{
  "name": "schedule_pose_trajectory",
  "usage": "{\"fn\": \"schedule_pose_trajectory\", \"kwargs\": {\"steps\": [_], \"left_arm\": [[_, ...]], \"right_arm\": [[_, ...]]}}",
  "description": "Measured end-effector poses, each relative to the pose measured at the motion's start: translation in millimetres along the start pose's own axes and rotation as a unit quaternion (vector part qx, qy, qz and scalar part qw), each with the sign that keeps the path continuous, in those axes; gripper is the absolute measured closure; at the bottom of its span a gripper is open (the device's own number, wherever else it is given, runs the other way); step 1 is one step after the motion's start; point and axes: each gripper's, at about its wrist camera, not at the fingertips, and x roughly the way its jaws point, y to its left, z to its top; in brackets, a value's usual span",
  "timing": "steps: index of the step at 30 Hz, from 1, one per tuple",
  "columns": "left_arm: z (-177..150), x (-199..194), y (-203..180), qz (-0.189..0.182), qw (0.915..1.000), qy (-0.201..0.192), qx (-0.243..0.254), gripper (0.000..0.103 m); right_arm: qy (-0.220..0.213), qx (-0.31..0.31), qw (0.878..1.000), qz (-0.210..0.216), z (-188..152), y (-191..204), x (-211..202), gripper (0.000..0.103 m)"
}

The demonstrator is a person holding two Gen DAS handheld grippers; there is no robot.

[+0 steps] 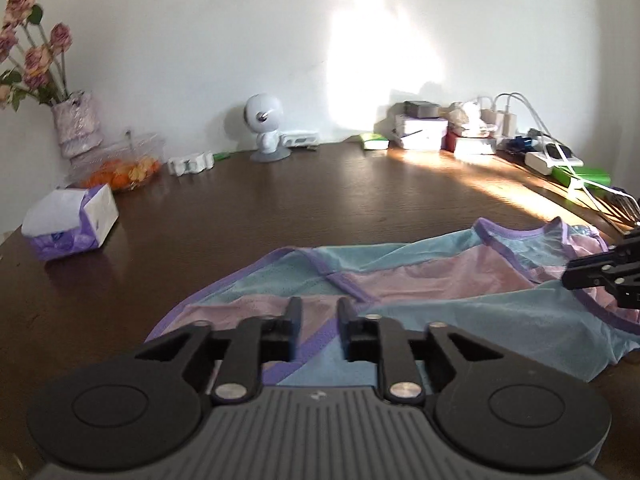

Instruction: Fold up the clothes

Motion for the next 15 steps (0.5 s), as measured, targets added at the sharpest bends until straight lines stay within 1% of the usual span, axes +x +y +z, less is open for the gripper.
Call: {"fn": "schedule_pose_trajectory", "kwargs": {"steps": [1,2,3,4,5,6,7,10,12,13,14,15], "left_arm": [[-3.6,-5.5,2.5,0.005,0.9999,0.005,-0.008,0.04],[-9.9,-14.4,4.7,0.007,0.9999,0.006,-0.01,0.032],[-16.1,-21.1,7.7,0.011,0.9998,0.008,-0.014,0.03],[-21.8,-21.9,13.0,0.018,0.9995,0.015,-0.023,0.03],[-27.4,-22.7,18.3,0.025,0.999,0.021,-0.031,0.03],[-33.1,-23.4,23.6,0.032,0.9983,0.028,-0.04,0.03],[-38.7,-24.2,28.9,0.039,0.9975,0.034,-0.048,0.031],[-49.9,-20.6,42.3,0.061,0.994,0.051,-0.074,0.033],[-51.5,-13.6,44.7,0.07,0.993,0.057,-0.077,0.033],[-53.5,-11.3,45.3,0.071,0.993,0.059,-0.072,0.033],[-54.5,-9.6,44.1,0.072,0.9933,0.06,-0.068,0.037],[-55.5,-7.9,42.9,0.072,0.9936,0.06,-0.063,0.039]], "right_arm": [[-0.007,0.006,1.0,0.0,-5.3,-6.9,-12.2,0.09],[-0.014,0.013,1.0,0.0,-10.7,-13.9,-24.3,0.08],[-0.02,0.019,1.0,0.0,-16.0,-20.8,-36.5,0.071],[-0.027,0.026,0.999,0.0,-21.4,-27.8,-48.6,0.055],[-0.027,0.032,0.999,-0.002,-30.3,-33.5,-61.9,0.052],[-0.026,0.039,0.999,-0.003,-39.3,-39.1,-75.2,0.052],[-0.017,0.042,0.999,-0.004,-50.5,-42.0,-84.0,0.052],[0.015,0.043,0.999,-0.002,-83.3,-41.1,-96.1,0.052],[0.026,0.043,0.999,0.0,-98.7,-37.8,-95.4,0.053],[0.028,0.047,0.998,-0.001,-102.7,-37.5,-92.6,0.055],[0.026,0.055,0.998,-0.008,-106.4,-39.4,-89.7,0.064],[0.031,0.058,0.998,-0.017,-105.8,-41.1,-85.9,0.08]]}}
